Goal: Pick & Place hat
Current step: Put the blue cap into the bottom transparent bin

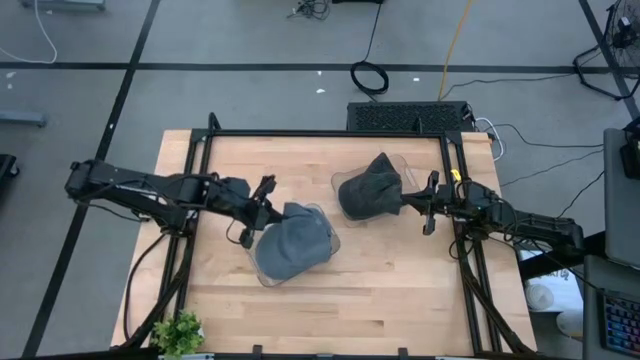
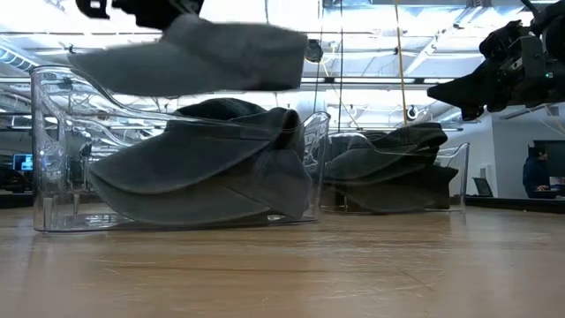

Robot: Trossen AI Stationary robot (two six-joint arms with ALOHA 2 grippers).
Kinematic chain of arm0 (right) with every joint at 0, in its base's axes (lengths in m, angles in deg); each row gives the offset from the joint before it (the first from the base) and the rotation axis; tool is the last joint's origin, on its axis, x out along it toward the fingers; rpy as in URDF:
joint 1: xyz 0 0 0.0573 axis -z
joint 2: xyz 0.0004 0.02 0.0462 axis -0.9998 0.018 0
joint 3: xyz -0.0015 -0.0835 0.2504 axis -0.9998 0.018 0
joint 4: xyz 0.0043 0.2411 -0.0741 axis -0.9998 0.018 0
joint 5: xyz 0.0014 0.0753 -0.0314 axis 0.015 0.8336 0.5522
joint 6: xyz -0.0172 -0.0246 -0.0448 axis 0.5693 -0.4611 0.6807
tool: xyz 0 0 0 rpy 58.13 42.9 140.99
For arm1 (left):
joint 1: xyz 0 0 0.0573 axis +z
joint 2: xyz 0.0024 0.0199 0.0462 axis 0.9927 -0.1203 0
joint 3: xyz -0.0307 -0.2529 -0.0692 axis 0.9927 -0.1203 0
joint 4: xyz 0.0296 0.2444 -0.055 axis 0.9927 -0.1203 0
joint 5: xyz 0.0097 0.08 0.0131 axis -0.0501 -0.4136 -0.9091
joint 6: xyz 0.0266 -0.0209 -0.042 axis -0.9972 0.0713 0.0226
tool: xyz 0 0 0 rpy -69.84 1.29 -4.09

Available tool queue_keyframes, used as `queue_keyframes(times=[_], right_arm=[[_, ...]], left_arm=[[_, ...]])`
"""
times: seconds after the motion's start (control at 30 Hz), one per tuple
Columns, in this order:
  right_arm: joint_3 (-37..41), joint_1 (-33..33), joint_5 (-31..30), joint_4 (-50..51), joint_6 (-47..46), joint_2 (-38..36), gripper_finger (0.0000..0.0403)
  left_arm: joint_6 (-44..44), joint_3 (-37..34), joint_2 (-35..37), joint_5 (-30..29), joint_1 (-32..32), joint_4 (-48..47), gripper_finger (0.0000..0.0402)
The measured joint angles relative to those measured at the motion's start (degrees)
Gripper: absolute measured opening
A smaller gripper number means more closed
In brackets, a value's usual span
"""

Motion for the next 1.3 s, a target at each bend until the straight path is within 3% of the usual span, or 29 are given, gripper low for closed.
queue_keyframes(times=[0.13, 0.27, 0.47, 0.6, 0.8, 0.9, 1.03, 1.2, 1.3], right_arm=[[0.0, 0.0, 0.0, 0.1, 0.0, 0.0, 0.0], [0.0, 0.0, 0.0, 0.2, 0.0, 0.0, 0.0], [0.0, 0.0, 0.0, 0.2, 0.0, 0.0, 0.0], [0.0, 0.0, 0.0, 0.3, 0.0, 0.0, 0.0], [0.0, 0.0, 0.0, 0.3, 0.0, 0.0, 0.0], [0.0, 0.0, 0.0, 0.3, 0.0, 0.0, 0.0], [0.0, 0.0, 0.0, 0.3, 0.0, 0.0, 0.0], [0.0, 0.0, 0.0, 0.3, 0.0, 0.0, 0.0], [0.0, 0.0, 0.0, 0.3, 0.0, 0.0, 0.0]], left_arm=[[1.8, -3.7, 0.0, 0.8, 0.0, 4.6, 0.0002], [3.4, -5.7, 0.0, -2.3, 0.2, 3.7, 0.0004], [5.9, -7.8, 0.0, 0.8, 1.4, 3.1, 0.0004], [9.2, -8.1, 0.0, -1.3, 1.3, 3.2, 0.0021], [21.2, -7.3, 0.2, -13.3, 1.4, 4.7, 0.0074], [24.3, -6.9, 0.2, -15.4, 1.4, 4.7, 0.0113], [27.5, -6.8, 0.2, -13.6, 1.4, 4.7, 0.0169], [27.6, -6.8, 0.2, -4.4, 1.1, 4.9, 0.0224], [27.9, -6.8, 0.2, -5.4, 1.2, 4.0, 0.0247]])
